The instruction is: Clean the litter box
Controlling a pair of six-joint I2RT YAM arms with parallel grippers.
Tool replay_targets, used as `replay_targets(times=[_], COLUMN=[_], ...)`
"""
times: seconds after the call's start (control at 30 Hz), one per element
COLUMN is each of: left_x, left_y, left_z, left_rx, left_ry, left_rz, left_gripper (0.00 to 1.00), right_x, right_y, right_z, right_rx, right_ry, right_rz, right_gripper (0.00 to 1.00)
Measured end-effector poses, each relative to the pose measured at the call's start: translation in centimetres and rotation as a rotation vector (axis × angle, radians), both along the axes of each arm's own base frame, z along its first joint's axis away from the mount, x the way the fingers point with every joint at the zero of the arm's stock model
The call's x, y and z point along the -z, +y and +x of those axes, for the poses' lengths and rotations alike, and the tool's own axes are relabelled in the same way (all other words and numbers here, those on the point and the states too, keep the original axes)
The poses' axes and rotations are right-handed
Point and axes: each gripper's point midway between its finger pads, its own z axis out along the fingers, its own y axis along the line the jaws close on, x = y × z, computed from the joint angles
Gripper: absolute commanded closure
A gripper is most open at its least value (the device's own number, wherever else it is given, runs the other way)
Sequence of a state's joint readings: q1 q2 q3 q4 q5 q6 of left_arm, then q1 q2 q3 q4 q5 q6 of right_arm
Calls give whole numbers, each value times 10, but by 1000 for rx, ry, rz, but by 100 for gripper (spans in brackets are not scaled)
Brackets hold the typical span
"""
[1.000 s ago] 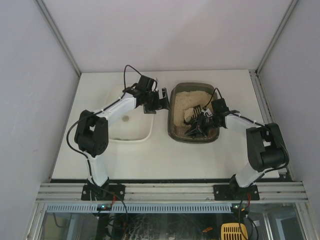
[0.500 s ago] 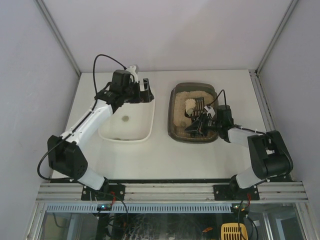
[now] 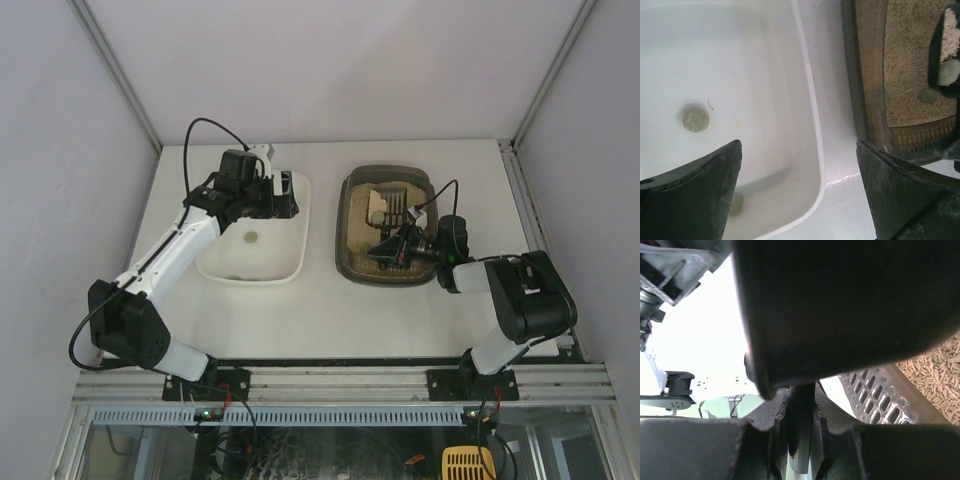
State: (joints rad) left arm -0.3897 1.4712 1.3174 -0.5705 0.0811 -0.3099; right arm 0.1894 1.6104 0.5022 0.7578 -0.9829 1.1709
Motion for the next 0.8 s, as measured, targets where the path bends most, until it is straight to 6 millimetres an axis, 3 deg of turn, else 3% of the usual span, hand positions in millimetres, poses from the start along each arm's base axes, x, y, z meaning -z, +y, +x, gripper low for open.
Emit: replay_targets(times=[0.17,0.33,0.8], left_x=[3,2,11], left_y=[7,9,10], left_z=[-4,-6,-10], left_rx=[-14,-16,-17], left_ry=[12,12,32], left_rz=[4,3,10], left_gripper=[0,0,0], right_x=[-4,-3,9], right_y=[2,11,13], right_z=[2,-10,-16], right_rx=[-5,-39,-15], right_ry=[-24,-17,54], right_rz=[19,40,90], right_gripper=[100,100,100])
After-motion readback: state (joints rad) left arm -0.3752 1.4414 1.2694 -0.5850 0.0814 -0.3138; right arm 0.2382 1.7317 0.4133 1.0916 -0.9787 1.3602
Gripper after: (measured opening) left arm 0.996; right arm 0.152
